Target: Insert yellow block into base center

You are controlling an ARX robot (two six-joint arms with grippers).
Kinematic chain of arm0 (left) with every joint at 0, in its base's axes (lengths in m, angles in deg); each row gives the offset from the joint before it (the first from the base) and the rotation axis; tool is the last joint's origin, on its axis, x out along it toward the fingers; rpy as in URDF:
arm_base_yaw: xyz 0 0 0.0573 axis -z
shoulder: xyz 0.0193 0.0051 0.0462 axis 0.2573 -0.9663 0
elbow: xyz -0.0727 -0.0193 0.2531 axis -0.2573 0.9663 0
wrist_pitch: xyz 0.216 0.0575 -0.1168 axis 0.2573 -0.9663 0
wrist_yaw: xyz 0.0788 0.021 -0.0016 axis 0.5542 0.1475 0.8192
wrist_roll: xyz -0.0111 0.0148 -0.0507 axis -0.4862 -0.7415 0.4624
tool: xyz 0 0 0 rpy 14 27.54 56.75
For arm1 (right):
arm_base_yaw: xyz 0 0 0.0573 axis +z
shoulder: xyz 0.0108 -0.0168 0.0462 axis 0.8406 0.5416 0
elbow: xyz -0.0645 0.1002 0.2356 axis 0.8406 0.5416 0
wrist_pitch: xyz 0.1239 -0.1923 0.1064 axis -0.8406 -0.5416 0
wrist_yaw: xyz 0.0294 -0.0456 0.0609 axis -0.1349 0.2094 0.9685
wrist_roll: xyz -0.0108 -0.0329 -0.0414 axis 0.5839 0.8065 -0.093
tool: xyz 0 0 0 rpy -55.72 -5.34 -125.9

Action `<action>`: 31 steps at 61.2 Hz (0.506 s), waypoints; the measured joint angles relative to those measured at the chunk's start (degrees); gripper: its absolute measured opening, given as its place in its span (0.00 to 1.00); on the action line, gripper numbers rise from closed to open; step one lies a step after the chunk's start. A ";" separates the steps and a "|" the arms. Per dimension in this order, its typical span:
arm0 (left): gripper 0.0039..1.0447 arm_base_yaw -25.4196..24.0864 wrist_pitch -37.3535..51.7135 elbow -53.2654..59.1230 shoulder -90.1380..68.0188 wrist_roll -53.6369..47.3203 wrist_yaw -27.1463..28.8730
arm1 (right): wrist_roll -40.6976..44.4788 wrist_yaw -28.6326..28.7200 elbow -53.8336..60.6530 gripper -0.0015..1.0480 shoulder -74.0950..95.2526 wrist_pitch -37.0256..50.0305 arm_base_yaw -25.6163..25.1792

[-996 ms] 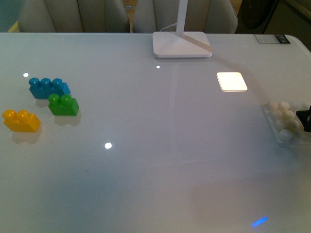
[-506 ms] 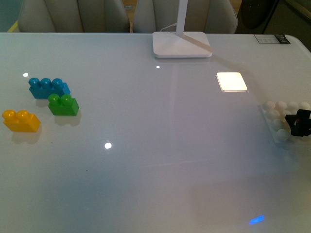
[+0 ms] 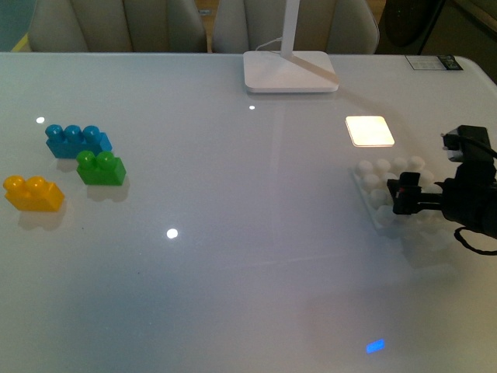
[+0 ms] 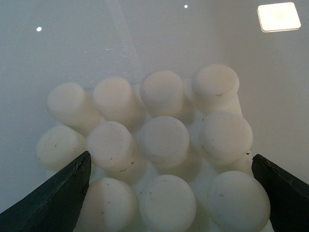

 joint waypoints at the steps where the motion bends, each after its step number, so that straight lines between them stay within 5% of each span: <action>1: 0.93 0.00 0.00 0.00 0.00 0.00 0.00 | -0.35 -0.42 -0.20 0.92 0.04 -0.17 0.74; 31: 0.93 0.00 0.00 0.00 0.00 0.00 0.02 | -1.44 -6.60 -13.42 0.92 1.90 -16.96 16.61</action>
